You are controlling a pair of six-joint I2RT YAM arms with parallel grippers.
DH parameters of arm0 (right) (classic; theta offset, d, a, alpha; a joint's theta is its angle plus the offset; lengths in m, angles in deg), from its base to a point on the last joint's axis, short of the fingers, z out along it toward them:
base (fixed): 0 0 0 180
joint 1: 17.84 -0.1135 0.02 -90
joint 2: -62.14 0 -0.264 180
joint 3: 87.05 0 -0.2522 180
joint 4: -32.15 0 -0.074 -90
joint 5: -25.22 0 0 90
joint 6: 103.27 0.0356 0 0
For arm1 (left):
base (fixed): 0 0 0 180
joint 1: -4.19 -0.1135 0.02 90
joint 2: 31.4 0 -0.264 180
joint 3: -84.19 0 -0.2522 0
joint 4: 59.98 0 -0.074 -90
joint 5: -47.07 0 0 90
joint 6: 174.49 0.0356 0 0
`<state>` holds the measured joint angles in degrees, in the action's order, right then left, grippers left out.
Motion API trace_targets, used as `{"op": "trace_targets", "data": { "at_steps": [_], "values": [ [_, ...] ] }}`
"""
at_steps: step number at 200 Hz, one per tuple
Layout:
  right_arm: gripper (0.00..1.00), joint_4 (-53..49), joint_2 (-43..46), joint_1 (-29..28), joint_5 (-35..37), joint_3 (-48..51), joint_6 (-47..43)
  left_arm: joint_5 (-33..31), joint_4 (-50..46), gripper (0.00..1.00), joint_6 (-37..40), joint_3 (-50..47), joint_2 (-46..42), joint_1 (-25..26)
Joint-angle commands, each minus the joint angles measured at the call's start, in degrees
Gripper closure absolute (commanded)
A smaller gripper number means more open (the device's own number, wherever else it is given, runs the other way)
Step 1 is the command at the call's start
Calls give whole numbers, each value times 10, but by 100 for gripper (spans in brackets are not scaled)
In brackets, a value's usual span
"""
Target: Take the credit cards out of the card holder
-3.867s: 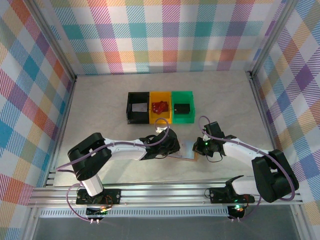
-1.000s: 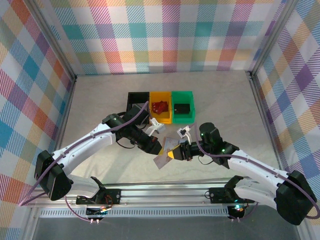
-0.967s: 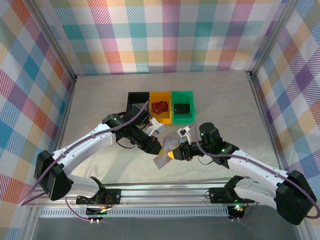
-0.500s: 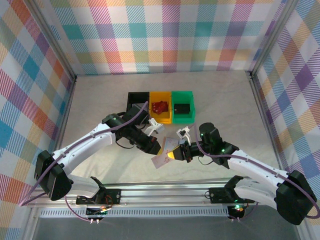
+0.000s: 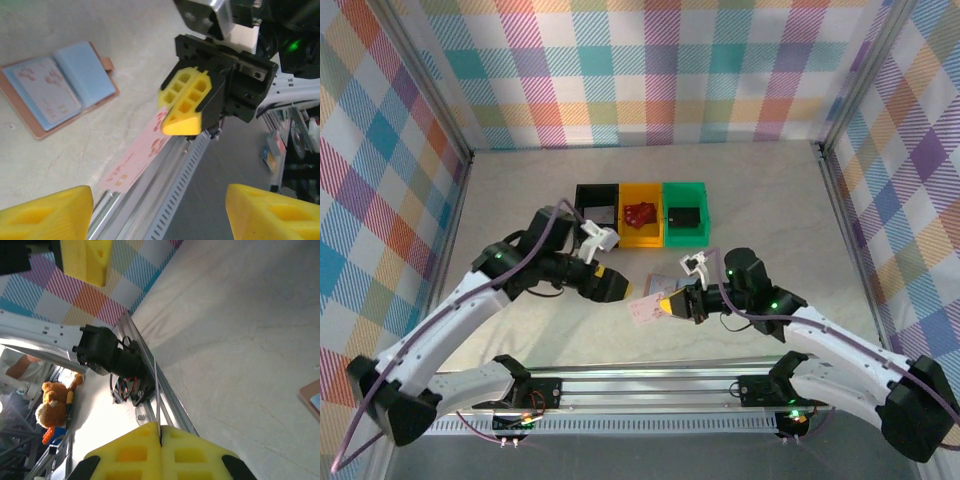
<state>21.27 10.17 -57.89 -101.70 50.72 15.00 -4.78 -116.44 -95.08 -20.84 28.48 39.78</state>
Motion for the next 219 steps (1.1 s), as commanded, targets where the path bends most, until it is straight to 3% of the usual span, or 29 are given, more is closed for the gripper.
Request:
{"op": "trace_targets", "data": {
  "at_steps": [1,34,99,147,219],
  "values": [
    [100,-3,30,16,41,2,24,-37,76,25,-84,-44,-46,-4],
    [100,1,41,34,48,-14,88,-94,185,23,-189,-141,-132,-5],
    [100,105,38,40,14,-13,207,-107,447,18,-352,-311,-250,-4],
    [100,155,26,40,-2,-9,258,-83,613,19,-448,-380,-237,3],
    [100,184,-17,40,-47,-36,283,-52,719,24,-472,-386,-174,50]
  ]
}}
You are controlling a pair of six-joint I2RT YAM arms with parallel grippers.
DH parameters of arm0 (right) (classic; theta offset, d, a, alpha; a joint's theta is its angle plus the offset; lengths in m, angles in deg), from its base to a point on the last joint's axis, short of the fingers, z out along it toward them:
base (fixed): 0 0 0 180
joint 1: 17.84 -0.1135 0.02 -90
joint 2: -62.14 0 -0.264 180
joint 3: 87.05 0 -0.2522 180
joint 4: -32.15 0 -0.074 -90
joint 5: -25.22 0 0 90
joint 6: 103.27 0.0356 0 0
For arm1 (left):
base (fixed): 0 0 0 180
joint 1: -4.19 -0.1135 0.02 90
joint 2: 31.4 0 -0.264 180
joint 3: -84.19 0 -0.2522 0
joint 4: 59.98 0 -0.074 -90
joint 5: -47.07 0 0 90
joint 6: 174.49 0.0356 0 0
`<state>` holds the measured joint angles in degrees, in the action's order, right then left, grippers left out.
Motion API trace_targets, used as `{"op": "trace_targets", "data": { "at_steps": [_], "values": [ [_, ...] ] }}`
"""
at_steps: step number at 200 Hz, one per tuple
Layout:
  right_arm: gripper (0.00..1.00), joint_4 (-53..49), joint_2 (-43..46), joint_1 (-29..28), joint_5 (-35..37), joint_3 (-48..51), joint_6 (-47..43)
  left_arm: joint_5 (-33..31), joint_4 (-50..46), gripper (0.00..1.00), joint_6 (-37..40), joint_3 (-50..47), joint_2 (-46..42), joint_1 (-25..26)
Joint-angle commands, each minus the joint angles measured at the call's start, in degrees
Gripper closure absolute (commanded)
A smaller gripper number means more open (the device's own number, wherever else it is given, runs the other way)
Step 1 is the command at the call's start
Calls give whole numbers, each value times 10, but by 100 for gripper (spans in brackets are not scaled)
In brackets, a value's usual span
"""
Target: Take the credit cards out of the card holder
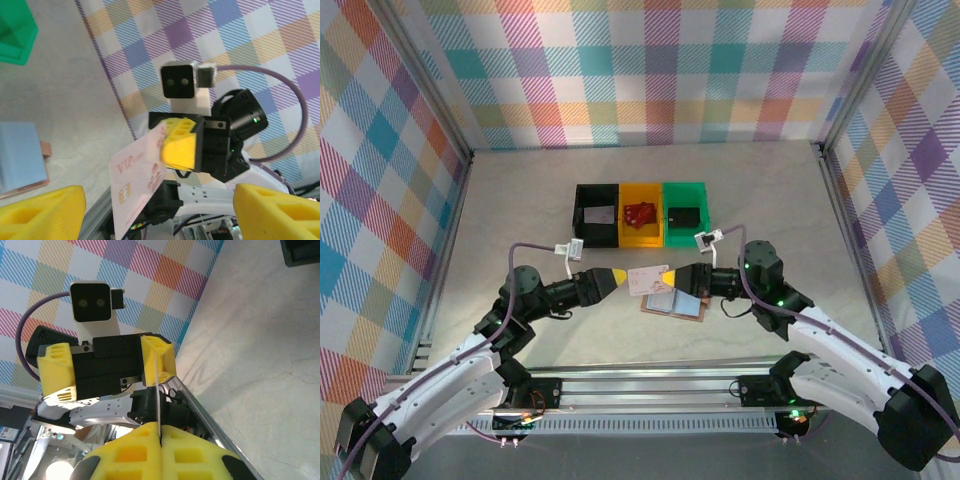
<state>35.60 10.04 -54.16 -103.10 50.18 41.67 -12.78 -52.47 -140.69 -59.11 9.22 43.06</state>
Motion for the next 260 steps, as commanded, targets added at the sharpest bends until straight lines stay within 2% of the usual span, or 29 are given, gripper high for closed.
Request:
{"op": "trace_targets", "data": {
  "at_steps": [1,49,90,126,231,260],
  "values": [
    [100,41,-16,3,-34,-31,16,28,80,24,-16,-3,20,18],
    [100,26,-22,3,-42,-55,1,46,90,27,-10,-3,55,40],
    [100,40,-42,3,-66,-60,8,41,96,36,-7,3,57,42],
    [100,24,-43,3,-77,-66,-3,46,95,55,-6,12,60,42],
    [100,4,-42,3,-79,-66,-15,49,81,79,2,24,69,42],
    [100,4,-40,3,-77,-63,-18,46,74,91,4,27,67,41]
  ]
}}
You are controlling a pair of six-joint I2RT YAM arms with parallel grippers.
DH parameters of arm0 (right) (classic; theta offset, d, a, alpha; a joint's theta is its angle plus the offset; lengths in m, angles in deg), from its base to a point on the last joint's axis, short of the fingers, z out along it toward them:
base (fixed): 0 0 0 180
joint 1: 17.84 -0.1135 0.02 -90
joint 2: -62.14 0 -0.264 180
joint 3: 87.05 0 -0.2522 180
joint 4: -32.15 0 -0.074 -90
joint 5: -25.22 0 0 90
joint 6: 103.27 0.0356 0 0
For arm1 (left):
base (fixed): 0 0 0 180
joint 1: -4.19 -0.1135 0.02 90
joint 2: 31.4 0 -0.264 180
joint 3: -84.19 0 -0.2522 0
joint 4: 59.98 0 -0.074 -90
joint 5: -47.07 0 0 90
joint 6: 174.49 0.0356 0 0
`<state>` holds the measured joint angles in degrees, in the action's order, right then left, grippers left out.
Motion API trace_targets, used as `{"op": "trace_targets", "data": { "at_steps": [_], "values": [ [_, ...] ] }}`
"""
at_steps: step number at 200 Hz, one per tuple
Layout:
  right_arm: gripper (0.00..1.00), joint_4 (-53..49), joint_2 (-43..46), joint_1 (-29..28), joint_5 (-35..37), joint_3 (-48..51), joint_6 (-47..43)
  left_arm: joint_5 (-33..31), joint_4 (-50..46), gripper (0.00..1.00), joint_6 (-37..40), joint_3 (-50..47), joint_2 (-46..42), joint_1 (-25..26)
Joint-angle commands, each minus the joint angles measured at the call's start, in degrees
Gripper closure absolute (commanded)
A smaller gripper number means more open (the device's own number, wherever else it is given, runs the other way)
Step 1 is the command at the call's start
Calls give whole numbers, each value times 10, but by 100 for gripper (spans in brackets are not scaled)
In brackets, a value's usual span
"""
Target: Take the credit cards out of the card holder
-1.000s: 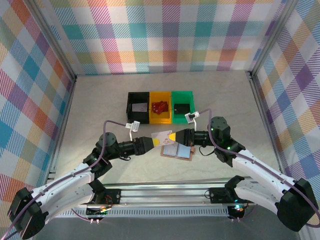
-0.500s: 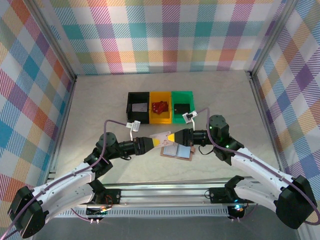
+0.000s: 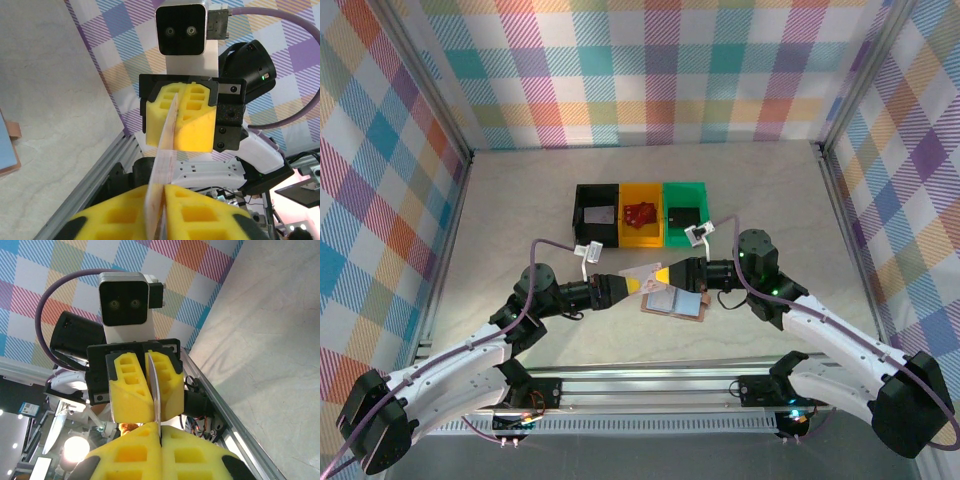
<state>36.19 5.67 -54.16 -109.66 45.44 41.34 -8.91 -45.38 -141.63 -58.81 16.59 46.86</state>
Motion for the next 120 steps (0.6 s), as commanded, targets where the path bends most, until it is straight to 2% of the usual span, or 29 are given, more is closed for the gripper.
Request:
{"op": "trace_targets", "data": {
  "at_steps": [1,30,74,106,120],
  "values": [
    [100,-2,4,3,-12,-16,-14,7,4,91,13,24,-6,4],
    [100,-11,6,3,-7,-14,-19,1,-6,100,16,27,-12,3],
    [100,-84,16,3,24,-27,-61,-16,-70,100,43,45,-30,2],
    [86,-165,34,5,60,-45,-106,-32,-163,100,79,73,-40,-14],
    [83,-190,41,7,74,-51,-119,-28,-203,100,93,91,-37,-29]
  ]
}}
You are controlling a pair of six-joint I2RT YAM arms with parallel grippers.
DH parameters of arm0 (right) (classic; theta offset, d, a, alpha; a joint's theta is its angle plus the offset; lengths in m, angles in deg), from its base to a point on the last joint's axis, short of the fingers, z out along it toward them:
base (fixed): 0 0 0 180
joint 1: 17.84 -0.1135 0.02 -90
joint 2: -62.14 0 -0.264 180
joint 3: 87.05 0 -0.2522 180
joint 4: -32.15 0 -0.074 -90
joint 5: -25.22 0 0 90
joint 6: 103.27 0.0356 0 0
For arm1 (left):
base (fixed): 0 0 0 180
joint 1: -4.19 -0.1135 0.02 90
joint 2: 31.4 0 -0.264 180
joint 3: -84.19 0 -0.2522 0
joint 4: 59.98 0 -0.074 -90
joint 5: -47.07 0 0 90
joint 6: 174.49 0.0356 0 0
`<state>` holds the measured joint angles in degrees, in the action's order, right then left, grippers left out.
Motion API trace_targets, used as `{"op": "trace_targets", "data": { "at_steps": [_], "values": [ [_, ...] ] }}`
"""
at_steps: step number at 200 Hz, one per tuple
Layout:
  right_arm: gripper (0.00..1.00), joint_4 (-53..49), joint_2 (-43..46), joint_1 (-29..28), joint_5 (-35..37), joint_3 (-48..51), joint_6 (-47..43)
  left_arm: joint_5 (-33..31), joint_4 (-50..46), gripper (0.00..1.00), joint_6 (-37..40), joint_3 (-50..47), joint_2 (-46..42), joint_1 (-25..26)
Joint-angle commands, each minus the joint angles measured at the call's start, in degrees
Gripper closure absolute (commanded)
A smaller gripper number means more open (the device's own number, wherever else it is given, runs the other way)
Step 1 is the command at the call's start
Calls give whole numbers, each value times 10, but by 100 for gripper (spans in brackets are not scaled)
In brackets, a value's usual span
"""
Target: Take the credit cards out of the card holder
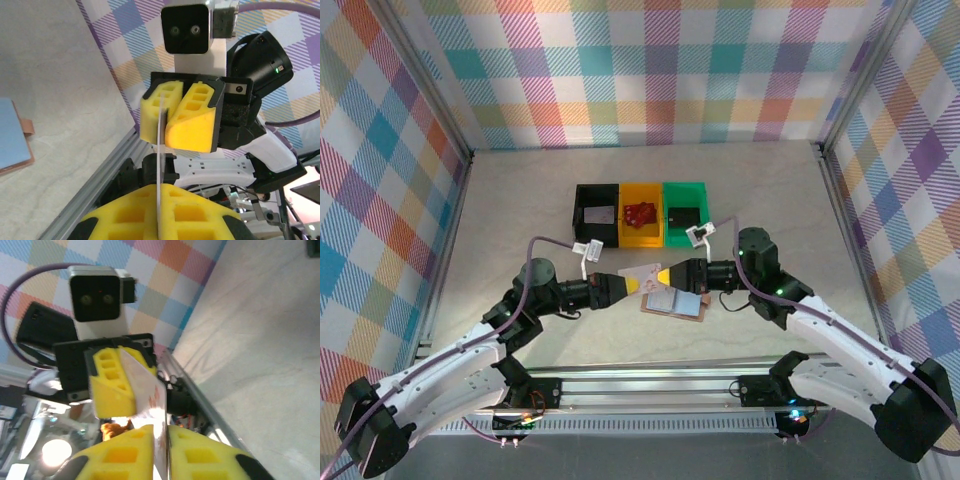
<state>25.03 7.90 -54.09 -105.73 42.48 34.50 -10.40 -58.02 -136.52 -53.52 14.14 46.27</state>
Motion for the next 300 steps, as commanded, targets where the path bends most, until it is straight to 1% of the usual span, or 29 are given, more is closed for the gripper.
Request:
{"op": "trace_targets", "data": {
  "at_steps": [1,5,9,17,19,21,46,50,60,77,90,97,107,129,140,151,165,177,186,198,209,228,242,261,287,300],
  "values": [
    [83,-81,20,6,35,-22,-52,-12,-80,100,43,40,-12,-25],
    [82,-89,21,7,39,-25,-56,-9,-93,100,49,47,-10,-29],
    [76,-99,23,7,42,-27,-60,-6,-106,100,56,55,-9,-33],
    [73,-117,27,8,51,-30,-68,-10,-145,100,74,73,-5,-40],
    [68,-122,29,9,54,-31,-71,-12,-156,100,80,78,-4,-42],
    [66,-128,31,9,57,-32,-72,-14,-168,100,86,83,-3,-44],
    [63,-177,53,11,90,-40,-97,-39,-289,100,156,147,14,-70],
    [55,-186,58,11,96,-42,-101,-45,-307,100,167,157,18,-73],
    [44,-207,68,11,114,-45,-110,-56,-357,100,191,181,30,-86],
    [34,-234,88,12,137,-47,-124,-72,-420,100,230,222,61,-108],
    [25,-253,102,12,155,-46,-131,-60,-442,100,242,242,88,-129],
    [22,-261,109,12,163,-45,-136,-65,-451,100,240,248,100,-145],
    [19,-273,118,12,175,-44,-142,-55,-443,100,233,251,113,-167],
    [11,-293,134,12,196,-37,-148,-81,-419,100,221,245,126,-198],
    [9,-299,140,12,200,-33,-151,-104,-416,100,225,250,130,-208],
    [6,-308,147,12,208,-30,-152,-115,-408,100,230,257,136,-216],
    [2,-315,157,12,218,-24,-154,-137,-419,100,234,275,155,-224],
    [0,-318,164,12,225,-19,-157,-134,-424,100,239,291,179,-235],
    [1,-322,167,12,230,-17,-158,-131,-428,100,239,301,199,-245],
    [1,-325,170,12,235,-14,-160,-108,-422,100,242,309,224,-259],
    [1,-326,173,12,236,-13,-161,-106,-418,100,244,316,243,-266],
    [1,-327,179,12,244,-8,-160,-104,-403,100,254,327,267,-274],
    [1,-327,184,13,250,-4,-159,-86,-394,100,262,338,291,-279],
    [1,-323,188,12,250,0,-159,-81,-388,100,272,355,321,-281],
    [1,-317,187,12,243,3,-160,-80,-384,100,286,380,362,-285],
    [1,-315,185,12,241,3,-162,-90,-391,100,293,394,384,-286]
  ]
}}
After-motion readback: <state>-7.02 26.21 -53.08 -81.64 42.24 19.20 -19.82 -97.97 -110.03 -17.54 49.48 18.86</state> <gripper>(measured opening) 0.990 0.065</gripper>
